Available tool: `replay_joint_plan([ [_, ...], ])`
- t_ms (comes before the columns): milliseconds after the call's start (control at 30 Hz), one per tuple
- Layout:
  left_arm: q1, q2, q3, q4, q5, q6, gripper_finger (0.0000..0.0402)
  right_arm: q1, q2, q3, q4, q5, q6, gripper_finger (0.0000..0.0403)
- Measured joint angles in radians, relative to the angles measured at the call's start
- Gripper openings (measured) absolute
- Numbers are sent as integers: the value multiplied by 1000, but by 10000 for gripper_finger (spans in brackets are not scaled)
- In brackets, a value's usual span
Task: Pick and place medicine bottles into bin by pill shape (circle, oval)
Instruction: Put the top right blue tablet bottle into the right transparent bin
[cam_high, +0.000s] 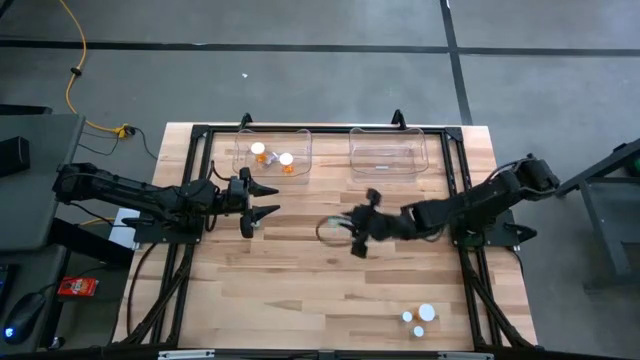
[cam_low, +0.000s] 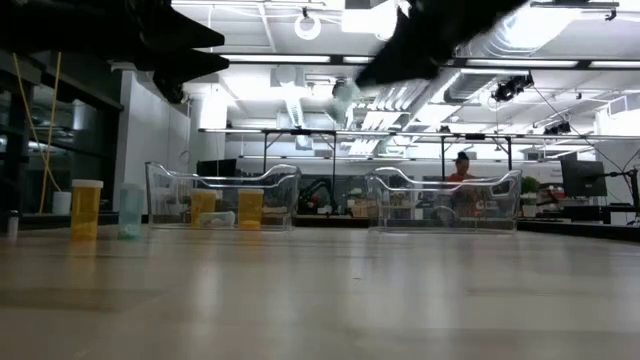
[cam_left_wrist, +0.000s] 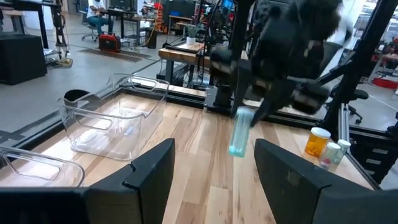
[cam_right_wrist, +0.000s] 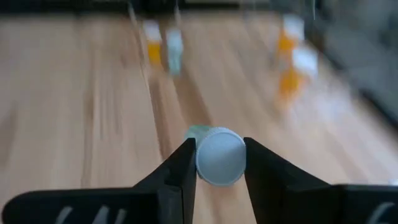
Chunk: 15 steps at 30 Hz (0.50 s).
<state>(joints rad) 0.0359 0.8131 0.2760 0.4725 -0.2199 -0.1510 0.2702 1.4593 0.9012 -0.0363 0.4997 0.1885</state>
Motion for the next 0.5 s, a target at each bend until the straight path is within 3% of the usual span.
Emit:
replay_joint_plan([
  [200,0,0,0,0,0,50,209,-84,0,0,328,-191,-251,91],
  [300,0,0,0,0,0,50,209,-112,0,0,359,-253,-264,91],
  [500,0,0,0,0,0,50,209,-123,1,0,354,-265,-267,91],
])
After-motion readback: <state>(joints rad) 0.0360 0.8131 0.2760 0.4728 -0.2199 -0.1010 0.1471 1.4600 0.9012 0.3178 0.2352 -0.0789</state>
